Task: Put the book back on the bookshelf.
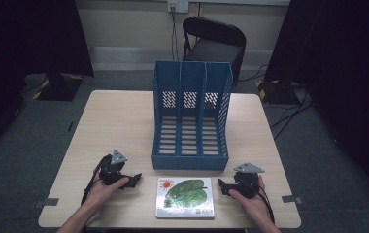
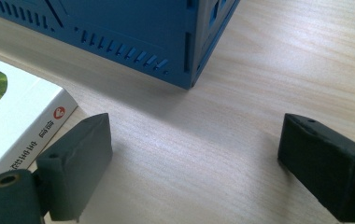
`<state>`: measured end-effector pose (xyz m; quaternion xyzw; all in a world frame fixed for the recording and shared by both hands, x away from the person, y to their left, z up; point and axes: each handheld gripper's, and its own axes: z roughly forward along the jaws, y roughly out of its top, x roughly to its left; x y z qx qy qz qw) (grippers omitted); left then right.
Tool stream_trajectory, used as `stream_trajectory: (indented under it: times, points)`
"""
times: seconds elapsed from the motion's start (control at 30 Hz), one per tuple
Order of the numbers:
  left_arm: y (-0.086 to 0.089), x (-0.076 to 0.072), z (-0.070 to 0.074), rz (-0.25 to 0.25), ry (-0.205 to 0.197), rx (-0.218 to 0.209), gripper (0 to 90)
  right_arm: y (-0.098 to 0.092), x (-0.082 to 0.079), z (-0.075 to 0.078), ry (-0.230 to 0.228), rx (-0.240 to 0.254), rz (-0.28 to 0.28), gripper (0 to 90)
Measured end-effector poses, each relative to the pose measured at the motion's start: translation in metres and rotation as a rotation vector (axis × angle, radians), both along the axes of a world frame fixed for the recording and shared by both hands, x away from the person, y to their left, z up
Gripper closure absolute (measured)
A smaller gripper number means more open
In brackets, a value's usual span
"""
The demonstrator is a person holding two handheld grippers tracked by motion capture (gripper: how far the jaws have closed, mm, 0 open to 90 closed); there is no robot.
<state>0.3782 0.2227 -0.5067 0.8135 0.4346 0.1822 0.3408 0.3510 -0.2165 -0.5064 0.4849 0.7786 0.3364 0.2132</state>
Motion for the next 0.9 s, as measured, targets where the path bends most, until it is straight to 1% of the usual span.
stream_trajectory:
  times: [0.03, 0.07, 0.13, 0.2, 0.27, 0.33, 0.37, 0.47, 0.5, 0.57, 0.63, 0.67, 0.7, 0.73, 0.77, 0.83, 0.87, 0.9]
  points:
    - [0.0, 0.0, 0.001, 0.002, 0.002, -0.001, 1.1, 0.0, 0.0, 0.0, -0.001, 0.0, 0.0, 9.2]
    - [0.001, 0.0, 0.002, 0.0, 0.0, 0.0, 3.7, 0.0, -0.001, 0.0, 0.001, 0.001, -0.009, 9.2]
    - [0.001, -0.001, 0.003, 0.012, -0.004, -0.012, 10.6, 0.001, -0.001, 0.0, 0.0, 0.0, -0.02, 9.5]
    - [0.002, 0.0, 0.003, 0.012, -0.003, -0.01, 13.0, 0.001, 0.0, 0.001, 0.008, -0.001, -0.015, 9.7]
    - [0.002, -0.001, 0.004, 0.015, 0.002, -0.017, 15.9, 0.0, 0.0, 0.002, 0.015, 0.001, -0.02, 13.2]
    - [0.002, -0.001, 0.005, 0.014, 0.004, -0.018, 15.7, 0.001, 0.0, 0.003, 0.019, 0.005, -0.018, 13.2]
    - [0.001, -0.001, 0.006, 0.009, 0.012, -0.022, 16.4, 0.001, 0.001, 0.004, 0.024, 0.003, -0.009, 15.6]
    - [0.0, -0.003, 0.009, -0.006, 0.031, -0.037, 17.9, 0.0, 0.001, 0.009, 0.014, 0.037, -0.017, 16.8]
    - [0.0, -0.005, 0.011, -0.01, 0.035, -0.05, 18.1, 0.0, 0.001, 0.01, 0.014, 0.043, -0.016, 17.8]
    - [0.0, -0.009, 0.016, -0.024, 0.03, -0.071, 19.3, 0.0, -0.001, 0.014, 0.015, 0.059, -0.01, 20.0]
    - [-0.001, -0.013, 0.02, -0.039, 0.023, -0.076, 21.4, 0.001, -0.005, 0.02, -0.004, 0.067, 0.007, 24.6]
    - [-0.002, -0.016, 0.023, -0.048, 0.02, -0.091, 21.6, 0.002, -0.007, 0.023, -0.014, 0.076, 0.015, 25.4]
    - [-0.002, -0.016, 0.023, -0.048, 0.02, -0.091, 22.6, 0.002, -0.007, 0.023, -0.014, 0.076, 0.015, 25.4]
    - [-0.003, -0.018, 0.025, -0.048, 0.019, -0.11, 22.6, 0.004, -0.01, 0.025, -0.013, 0.093, 0.029, 26.7]
    - [-0.004, -0.021, 0.028, -0.066, 0.026, -0.125, 24.6, 0.007, -0.016, 0.028, -0.013, 0.107, 0.05, 27.9]
    - [-0.007, -0.024, 0.03, -0.085, 0.024, -0.13, 26.0, 0.012, -0.021, 0.03, -0.017, 0.095, 0.09, 29.7]
    - [-0.009, -0.025, 0.032, -0.097, 0.022, -0.138, 27.9, 0.015, -0.024, 0.031, -0.023, 0.098, 0.106, 32.7]
    - [-0.012, -0.026, 0.033, -0.114, 0.022, -0.135, 29.3, 0.017, -0.026, 0.033, -0.026, 0.101, 0.134, 37.8]
